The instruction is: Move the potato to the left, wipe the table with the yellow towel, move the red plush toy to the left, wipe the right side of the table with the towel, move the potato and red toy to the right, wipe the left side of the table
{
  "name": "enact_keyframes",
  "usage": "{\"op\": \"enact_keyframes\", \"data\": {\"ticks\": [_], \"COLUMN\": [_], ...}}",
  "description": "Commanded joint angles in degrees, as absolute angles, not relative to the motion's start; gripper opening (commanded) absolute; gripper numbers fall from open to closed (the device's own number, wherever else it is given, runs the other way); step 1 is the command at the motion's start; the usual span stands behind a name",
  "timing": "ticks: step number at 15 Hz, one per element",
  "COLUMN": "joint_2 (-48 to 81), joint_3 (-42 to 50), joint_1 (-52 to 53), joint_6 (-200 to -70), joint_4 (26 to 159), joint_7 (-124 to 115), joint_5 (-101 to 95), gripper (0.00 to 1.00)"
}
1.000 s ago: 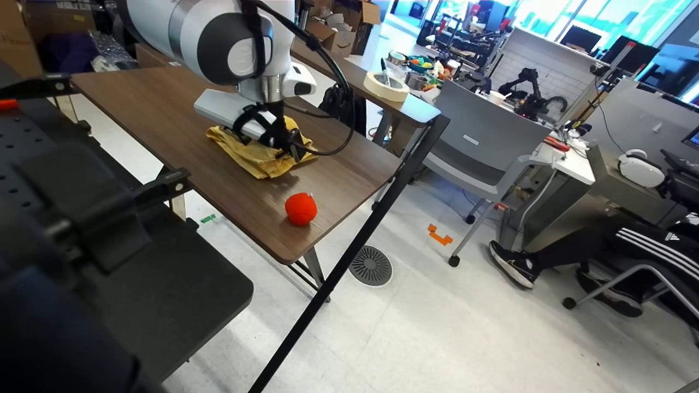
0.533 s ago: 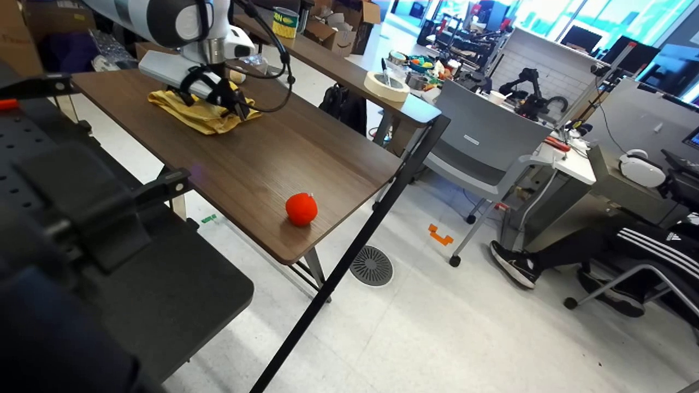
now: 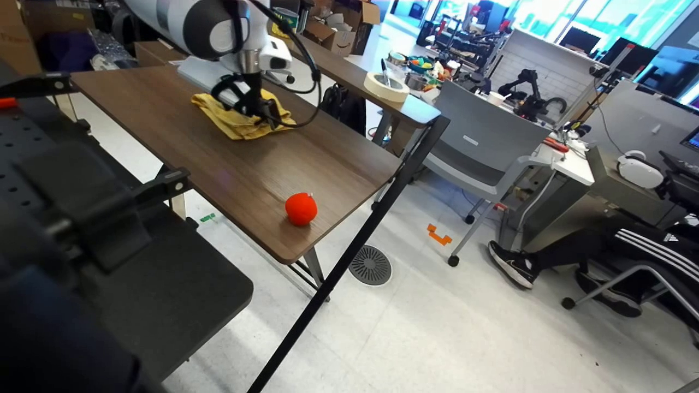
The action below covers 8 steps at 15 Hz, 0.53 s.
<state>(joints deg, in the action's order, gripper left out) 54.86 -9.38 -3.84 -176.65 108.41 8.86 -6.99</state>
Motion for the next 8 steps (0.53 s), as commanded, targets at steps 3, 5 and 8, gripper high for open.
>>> {"op": "enact_keyframes", "data": {"ticks": [3, 5, 8], "joint_2": [55.94, 55.82, 55.39], "joint_3": [-13.38, -14.23, -14.51], "joint_1": [-21.18, -24.03, -23.20], "joint_6": [-176.60, -176.59, -178.26], "joint_4": [107.01, 106.49, 106.44], "joint_7": [10.45, 10.37, 9.74], "joint_5": [-3.14, -2.71, -3.24], "gripper": [1.00, 1.00, 1.00]}}
